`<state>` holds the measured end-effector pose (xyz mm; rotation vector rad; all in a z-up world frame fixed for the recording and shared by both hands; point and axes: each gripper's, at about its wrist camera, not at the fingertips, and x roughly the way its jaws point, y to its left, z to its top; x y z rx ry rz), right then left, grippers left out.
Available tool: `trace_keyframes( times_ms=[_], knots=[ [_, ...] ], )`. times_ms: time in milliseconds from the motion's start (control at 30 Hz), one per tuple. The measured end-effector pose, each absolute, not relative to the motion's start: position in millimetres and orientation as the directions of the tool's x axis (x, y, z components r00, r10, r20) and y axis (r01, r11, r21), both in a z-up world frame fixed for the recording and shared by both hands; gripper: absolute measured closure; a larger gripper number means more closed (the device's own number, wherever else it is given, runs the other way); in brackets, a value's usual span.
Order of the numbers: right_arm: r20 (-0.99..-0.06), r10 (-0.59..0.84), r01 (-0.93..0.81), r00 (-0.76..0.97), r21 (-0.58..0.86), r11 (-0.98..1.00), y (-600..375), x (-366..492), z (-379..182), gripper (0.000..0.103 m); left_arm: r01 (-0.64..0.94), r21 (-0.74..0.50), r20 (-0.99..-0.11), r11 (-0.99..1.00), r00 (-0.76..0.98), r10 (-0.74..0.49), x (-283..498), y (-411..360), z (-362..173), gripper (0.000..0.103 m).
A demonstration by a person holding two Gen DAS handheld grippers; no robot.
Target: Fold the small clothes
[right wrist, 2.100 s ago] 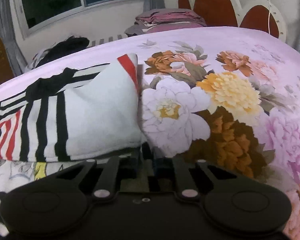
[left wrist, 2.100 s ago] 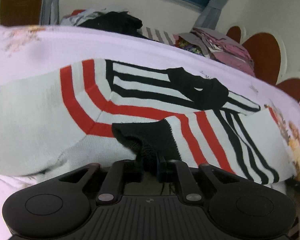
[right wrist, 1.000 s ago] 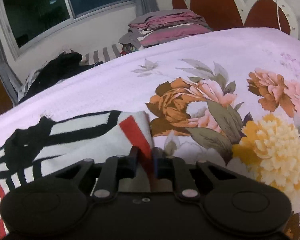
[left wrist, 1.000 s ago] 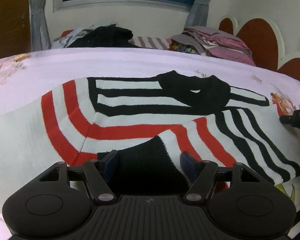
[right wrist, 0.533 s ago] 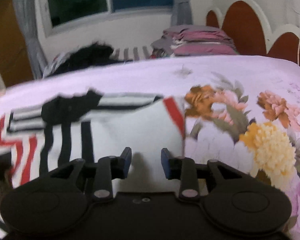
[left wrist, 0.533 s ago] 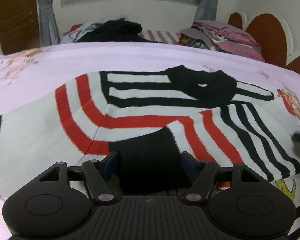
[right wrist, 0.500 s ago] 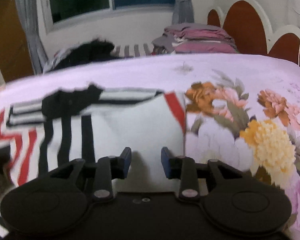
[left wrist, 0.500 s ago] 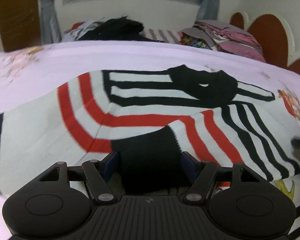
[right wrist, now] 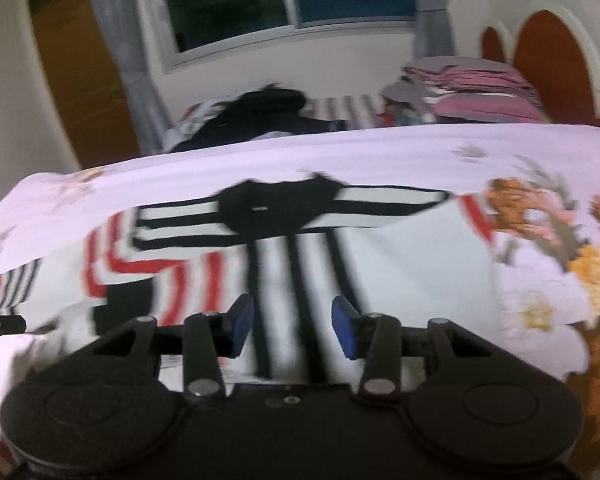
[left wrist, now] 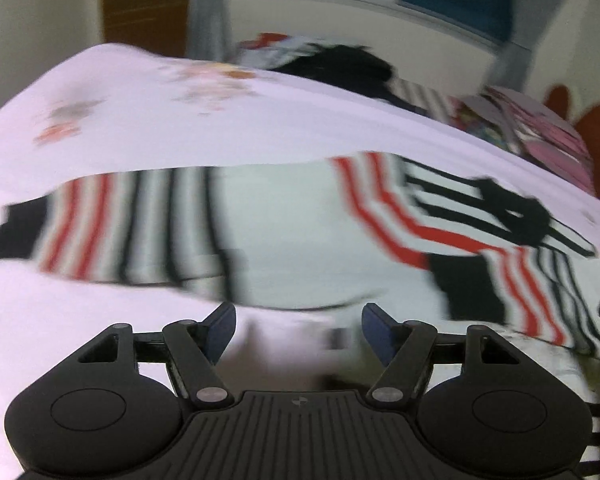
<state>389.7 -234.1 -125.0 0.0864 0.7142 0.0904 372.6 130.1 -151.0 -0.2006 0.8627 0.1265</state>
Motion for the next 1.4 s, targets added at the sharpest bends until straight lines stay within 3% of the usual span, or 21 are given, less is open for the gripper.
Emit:
trace_keyframes(
  times_ms=[33, 100, 533, 733, 767, 833, 900, 1033, 1200, 1400],
  knots=[
    [-0.65, 0.122, -0.063, 0.75, 0.114, 0.992, -224, 390, -124, 0.059, -0.216, -0.124, -0.765, 0.968, 0.642, 0.045, 369, 143, -152, 0.023],
    [-0.651, 0.137, -0.081, 0.747, 0.115, 0.99, -205, 391, -124, 0.058, -0.267, -0.134, -0.759, 0.954, 0.647, 0.075, 362, 173, -153, 0.021],
    [-0.682, 0.15, -0.134, 0.716, 0.078, 0.988, -109, 412, -140, 0.057, -0.493, -0.263, -0.787, 0.829, 0.607, 0.112, 369, 309, -201, 0.021],
    [-0.693, 0.136, -0.116, 0.708, 0.076, 0.99, -94, 419, -149, 0.056, -0.479, -0.344, -0.739, 0.808, 0.669, 0.081, 378, 326, -215, 0.021],
    [-0.694, 0.132, -0.112, 0.708, 0.074, 0.991, -93, 420, -150, 0.056, -0.479, -0.36, -0.727, 0.8, 0.682, 0.081, 379, 328, -217, 0.023],
    [-0.693, 0.119, -0.102, 0.711, 0.066, 0.993, -93, 423, -151, 0.056, -0.489, -0.361, -0.714, 0.794, 0.693, 0.103, 383, 331, -220, 0.067],
    [-0.694, 0.105, -0.094, 0.713, 0.053, 0.994, -93, 425, -153, 0.056, -0.506, -0.37, -0.71, 0.779, 0.695, 0.114, 387, 337, -224, 0.081],
    [-0.694, 0.081, -0.073, 0.715, 0.041, 0.996, -95, 430, -155, 0.056, -0.514, -0.394, -0.696, 0.762, 0.709, 0.119, 391, 339, -222, 0.097],
    [-0.755, 0.097, -0.052, 0.649, 0.083, 0.995, -102, 441, -177, 0.056, -0.448, -0.42, -0.63, 0.789, 0.77, 0.102, 396, 322, -195, 0.098],
    [-0.711, 0.135, -0.03, 0.69, 0.159, 0.987, -119, 432, -162, 0.057, -0.213, -0.387, -0.508, 0.897, 0.861, -0.015, 416, 251, -135, 0.098]
  ],
)
